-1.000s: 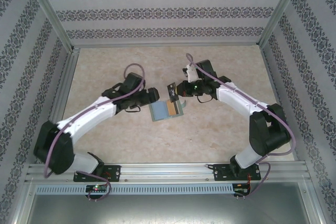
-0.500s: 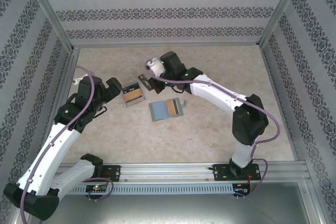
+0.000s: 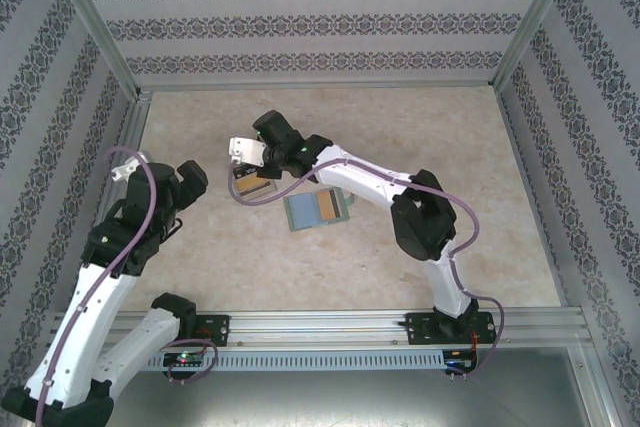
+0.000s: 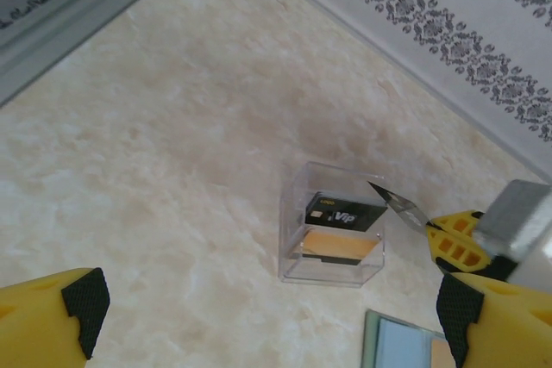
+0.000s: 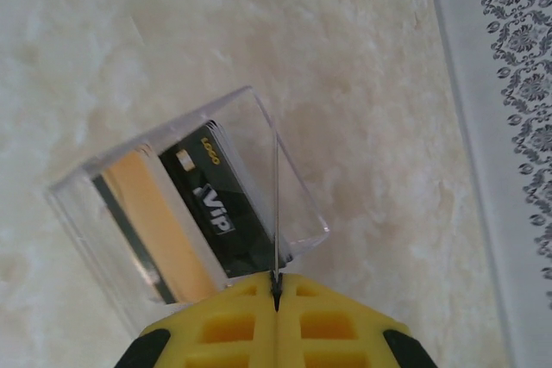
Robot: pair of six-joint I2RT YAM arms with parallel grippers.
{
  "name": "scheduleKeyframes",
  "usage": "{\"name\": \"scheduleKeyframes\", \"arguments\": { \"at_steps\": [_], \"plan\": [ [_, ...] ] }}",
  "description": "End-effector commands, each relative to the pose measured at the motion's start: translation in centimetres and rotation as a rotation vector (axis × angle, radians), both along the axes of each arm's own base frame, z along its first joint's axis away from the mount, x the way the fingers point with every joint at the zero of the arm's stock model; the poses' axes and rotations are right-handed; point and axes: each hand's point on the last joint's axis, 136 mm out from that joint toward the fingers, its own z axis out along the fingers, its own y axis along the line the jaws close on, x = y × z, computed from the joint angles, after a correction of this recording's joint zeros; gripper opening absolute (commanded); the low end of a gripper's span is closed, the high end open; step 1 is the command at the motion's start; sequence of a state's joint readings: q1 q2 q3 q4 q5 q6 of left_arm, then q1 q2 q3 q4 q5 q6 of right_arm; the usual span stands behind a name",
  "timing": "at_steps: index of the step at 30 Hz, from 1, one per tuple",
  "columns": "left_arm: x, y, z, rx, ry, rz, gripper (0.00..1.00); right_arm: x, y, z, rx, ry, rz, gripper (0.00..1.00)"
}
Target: Take the credit cards out of the card holder
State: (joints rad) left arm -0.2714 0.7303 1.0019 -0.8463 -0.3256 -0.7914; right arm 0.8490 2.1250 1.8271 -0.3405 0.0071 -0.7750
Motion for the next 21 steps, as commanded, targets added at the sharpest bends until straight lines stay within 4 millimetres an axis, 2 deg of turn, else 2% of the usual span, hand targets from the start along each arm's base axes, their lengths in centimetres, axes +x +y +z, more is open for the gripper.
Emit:
{"name": "scheduleKeyframes", "arguments": {
  "at_steps": [1, 5, 11, 21],
  "plan": [
    [-1.6, 1.7, -1.1, 0.063, 0.048, 0.046, 0.99, 1.2, 1.0, 0.6, -0.087, -0.148, 0.085, 0.00],
    [-2.3, 2.0, -1.5, 0.070, 0.068, 0.054, 0.99, 1.6, 1.8, -0.3, -0.129, -0.194, 0.127, 0.00],
    [-2.4, 2.2, -1.4, 0.090, 0.082, 0.057, 0.99, 1.0, 2.7, -1.2, -0.162, -0.216, 0.180, 0.00],
    [-1.8, 2.1, -1.8, 0.094, 0.093, 0.059, 0.99, -0.6, 2.5, -3.4, -0.215, -0.190, 0.224, 0.00]
  ]
}}
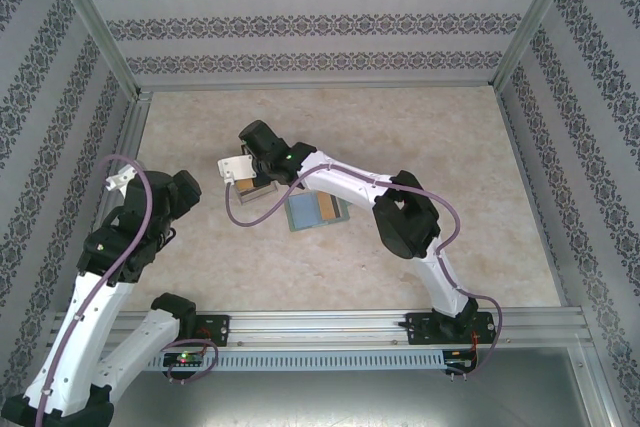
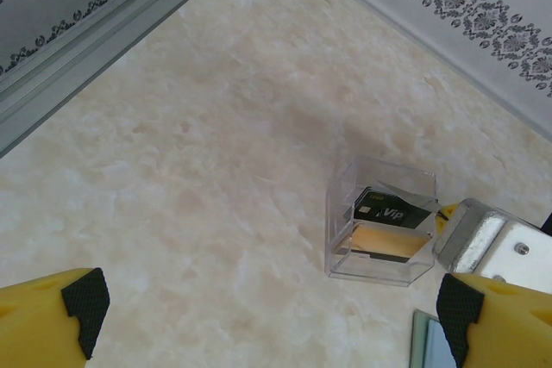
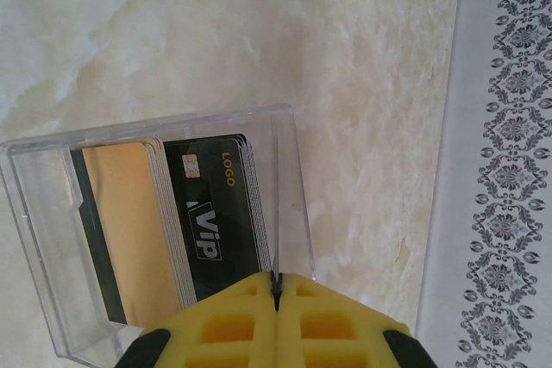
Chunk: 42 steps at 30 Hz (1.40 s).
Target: Take the credit cards out of the card holder
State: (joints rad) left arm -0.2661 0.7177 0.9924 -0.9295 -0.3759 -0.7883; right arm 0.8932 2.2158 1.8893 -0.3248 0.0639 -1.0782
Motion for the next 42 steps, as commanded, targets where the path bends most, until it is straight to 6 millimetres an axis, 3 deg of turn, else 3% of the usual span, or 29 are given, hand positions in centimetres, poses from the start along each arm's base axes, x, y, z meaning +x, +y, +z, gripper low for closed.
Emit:
{"name": "scheduleKeyframes", "arguments": {
  "at_steps": [1, 12, 21, 36, 39, 42],
  "plan": [
    [-0.3, 0.7, -0.5, 0.037, 0.025, 0.016, 0.99, -0.6, 0.1, -1.4, -0.033, -0.002, 0.020, 0.00],
    [-0.1, 0.6, -1.0, 0.025, 0.031, 0.018, 0.99, -0.9, -0.2, -1.9, -0.042, 0.004, 0.010, 0.00],
    [0.1, 0.4, -1.2, 0.018, 0.035, 0.016, 0.99, -0.7, -0.3, -3.9, -0.056, 0.024, -0.008, 0.00],
    [0.2, 0.4, -1.2, 0.017, 0.038, 0.009, 0.99, 0.1, -0.1, -5.3, -0.054, 0.029, -0.033, 0.00],
    [0.3, 0.3, -1.3, 0.015, 0.041, 0.004, 0.99, 0.2, 0.0, -5.2, -0.048, 0.029, -0.037, 0.05],
    [0.4, 0.3, -1.4, 0.012, 0.043, 0.002, 0.99, 0.4, 0.1, -5.2, -0.044, 0.026, -0.049, 0.17]
  ]
}}
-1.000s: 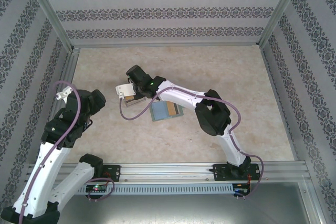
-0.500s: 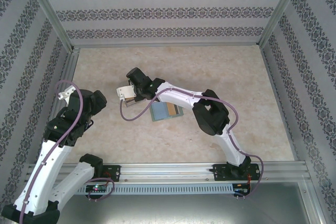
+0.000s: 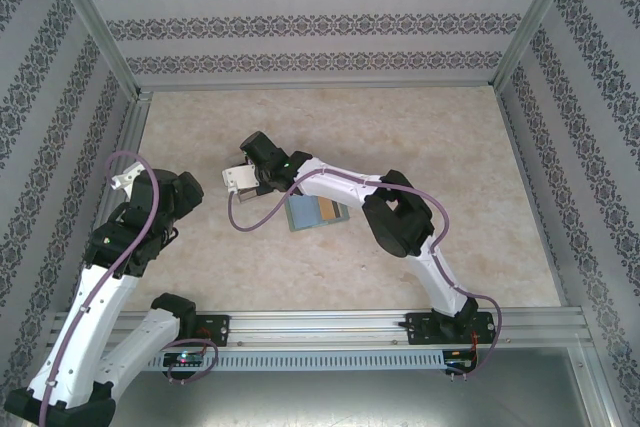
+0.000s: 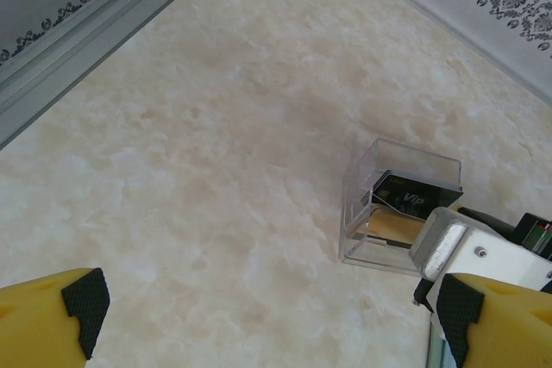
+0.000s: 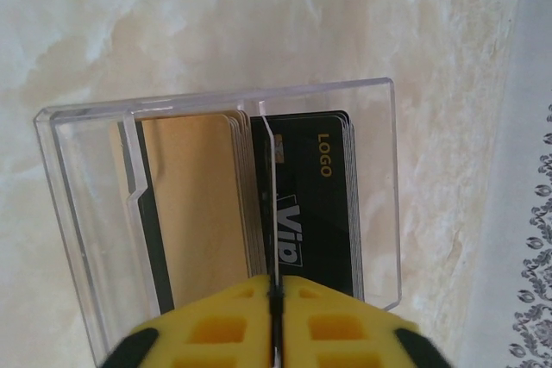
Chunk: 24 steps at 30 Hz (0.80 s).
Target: Take the credit cards out of the card holder
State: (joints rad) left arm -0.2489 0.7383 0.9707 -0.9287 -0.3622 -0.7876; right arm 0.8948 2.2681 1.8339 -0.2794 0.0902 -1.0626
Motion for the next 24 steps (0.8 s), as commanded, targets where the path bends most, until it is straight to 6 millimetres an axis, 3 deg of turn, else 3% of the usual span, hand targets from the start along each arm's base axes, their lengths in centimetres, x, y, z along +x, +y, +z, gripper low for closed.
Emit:
{"name": "scheduleKeyframes", "arguments": {
  "at_steps": [1, 8, 17, 24],
  "plan": [
    [0.2, 0.2, -0.1, 0.009, 0.001, -0.005, 0.99, 0.4, 0.6, -0.6, 0.010, -0.007, -0.022, 0.18],
    [0.2, 0.0, -0.2, 0.005, 0.001, -0.013, 0.99, 0.9, 0.8, -0.4, 0.025, -0.022, -0.045, 0.20],
    [0.2, 0.0, -0.3, 0.004, 0.004, -0.017, 0.99, 2.9, 1.3, 1.5, 0.076, -0.109, -0.100, 0.25],
    [0.3, -0.1, -0.3, -0.001, 0.004, -0.023, 0.99, 4.3, 1.3, 1.6, 0.103, -0.149, -0.153, 0.31]
  ]
}}
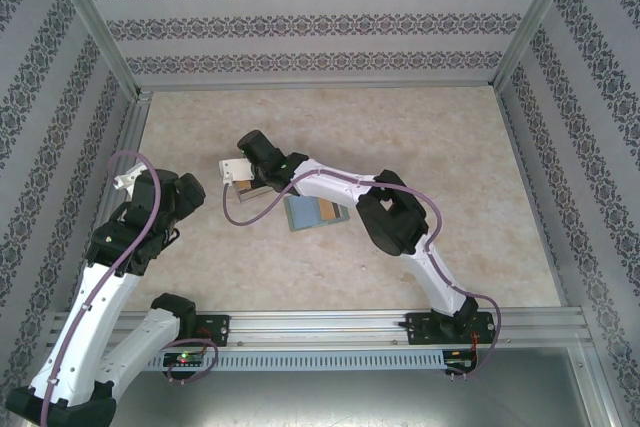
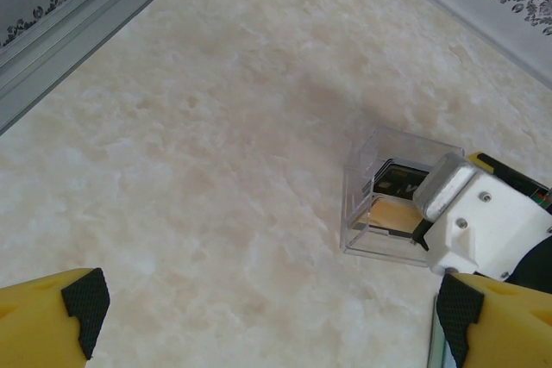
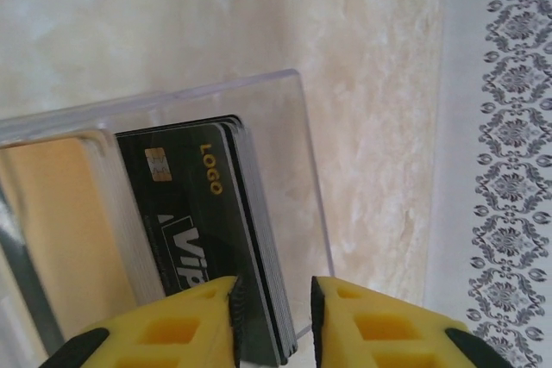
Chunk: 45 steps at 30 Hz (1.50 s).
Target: Take the credit cards out of the card holder
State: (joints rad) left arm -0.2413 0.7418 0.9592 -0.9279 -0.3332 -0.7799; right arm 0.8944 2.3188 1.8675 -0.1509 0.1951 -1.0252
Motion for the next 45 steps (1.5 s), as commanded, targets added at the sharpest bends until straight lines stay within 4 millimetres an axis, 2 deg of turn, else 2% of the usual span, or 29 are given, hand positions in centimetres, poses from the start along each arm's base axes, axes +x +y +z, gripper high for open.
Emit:
{"name": "scheduleKeyframes", "arguments": {
  "at_steps": [1, 4, 7, 11, 15, 17, 19, 21, 23, 28, 30, 35, 37, 39, 42, 45],
  "plan": [
    [0.2, 0.2, 0.3, 0.008, -0.017, -0.007, 0.99, 1.3, 0.4, 0.7, 0.043, -0.042, -0.056, 0.31],
    [0.3, 0.1, 0.2, 0.005, -0.015, -0.013, 0.99, 1.3, 0.4, 0.7, 0.058, -0.029, -0.066, 0.31],
    [0.3, 0.0, 0.1, 0.000, -0.015, -0.016, 0.99, 1.6, 0.2, 1.6, 0.081, -0.035, -0.090, 0.31],
    [0.5, -0.3, 0.2, -0.007, -0.020, -0.033, 0.99, 1.9, -0.4, 4.3, 0.167, -0.023, -0.150, 0.32],
    [1.0, -1.1, 0.2, -0.024, -0.025, -0.069, 0.99, 2.2, -1.7, 7.7, 0.281, -0.001, -0.237, 0.39],
    [1.4, -1.6, 0.1, -0.034, -0.023, -0.093, 0.99, 2.0, -2.7, 8.7, 0.328, 0.015, -0.285, 0.45],
    [1.8, -2.1, 0.0, -0.045, -0.020, -0.115, 0.99, 1.9, -3.9, 9.2, 0.363, 0.041, -0.339, 0.58],
    [2.3, -2.6, 0.0, -0.058, -0.019, -0.138, 0.99, 1.6, -5.4, 9.9, 0.410, 0.054, -0.403, 0.82],
    [2.7, -3.1, -0.3, -0.070, -0.015, -0.159, 0.99, 1.2, -6.7, 10.3, 0.459, 0.069, -0.445, 0.98],
    [4.1, -5.2, -1.0, -0.123, -0.007, -0.247, 0.99, 0.9, -11.2, 11.4, 0.633, 0.162, -0.627, 0.98],
    [4.9, -6.4, -1.6, -0.157, 0.008, -0.299, 0.99, 0.7, -13.4, 11.4, 0.705, 0.251, -0.710, 0.98],
    [6.5, -9.4, -3.1, -0.260, 0.044, -0.393, 1.00, -0.3, -17.8, 11.1, 0.798, 0.337, -0.854, 0.98],
    [7.1, -10.9, -4.0, -0.321, 0.054, -0.423, 0.96, -0.7, -19.9, 10.6, 0.825, 0.377, -0.950, 0.98],
    [7.5, -12.6, -5.2, -0.365, 0.081, -0.451, 0.93, -1.2, -21.7, 9.6, 0.840, 0.448, -1.028, 0.98],
    [8.0, -15.8, -6.7, -0.403, 0.119, -0.509, 0.91, -2.7, -23.3, 7.6, 0.864, 0.601, -1.088, 0.98],
    [8.4, -18.5, -8.4, -0.437, 0.155, -0.540, 0.85, -4.4, -24.3, 5.7, 0.869, 0.708, -1.113, 0.98]
  ]
}}
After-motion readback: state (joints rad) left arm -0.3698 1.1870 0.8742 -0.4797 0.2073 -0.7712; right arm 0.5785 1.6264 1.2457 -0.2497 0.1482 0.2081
